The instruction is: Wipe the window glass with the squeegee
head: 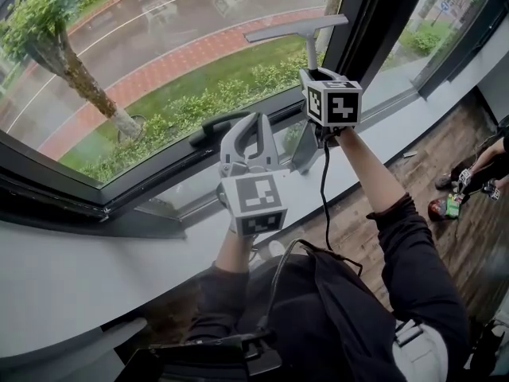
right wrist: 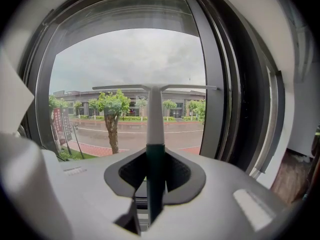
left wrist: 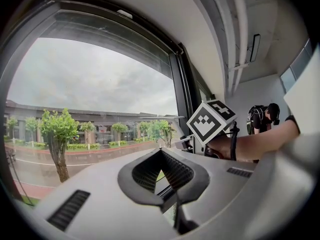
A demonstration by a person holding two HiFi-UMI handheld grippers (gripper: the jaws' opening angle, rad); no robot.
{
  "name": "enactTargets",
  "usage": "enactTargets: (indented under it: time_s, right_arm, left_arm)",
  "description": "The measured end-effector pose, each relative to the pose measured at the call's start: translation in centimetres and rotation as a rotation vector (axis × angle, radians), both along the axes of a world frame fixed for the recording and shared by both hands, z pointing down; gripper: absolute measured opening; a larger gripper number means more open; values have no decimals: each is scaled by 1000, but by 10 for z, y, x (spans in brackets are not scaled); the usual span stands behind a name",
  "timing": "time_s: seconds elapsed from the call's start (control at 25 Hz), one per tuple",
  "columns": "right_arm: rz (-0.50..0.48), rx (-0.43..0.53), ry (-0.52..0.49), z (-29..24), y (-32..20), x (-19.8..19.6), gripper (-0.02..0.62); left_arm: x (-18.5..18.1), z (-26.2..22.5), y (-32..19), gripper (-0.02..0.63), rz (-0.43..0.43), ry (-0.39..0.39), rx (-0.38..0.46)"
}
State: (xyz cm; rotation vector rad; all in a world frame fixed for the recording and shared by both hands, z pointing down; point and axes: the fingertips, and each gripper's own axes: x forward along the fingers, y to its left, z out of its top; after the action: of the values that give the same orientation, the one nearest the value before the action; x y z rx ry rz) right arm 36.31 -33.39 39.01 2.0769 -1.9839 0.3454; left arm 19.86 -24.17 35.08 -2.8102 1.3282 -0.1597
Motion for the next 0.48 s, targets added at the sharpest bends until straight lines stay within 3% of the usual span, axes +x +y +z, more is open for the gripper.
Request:
enactTargets:
  time_s: [0.48]
  right_arm:
    - [-1,-60,23,32,5,1,72]
  left_arm:
    - [-1,13,0,0,-3,15,-39]
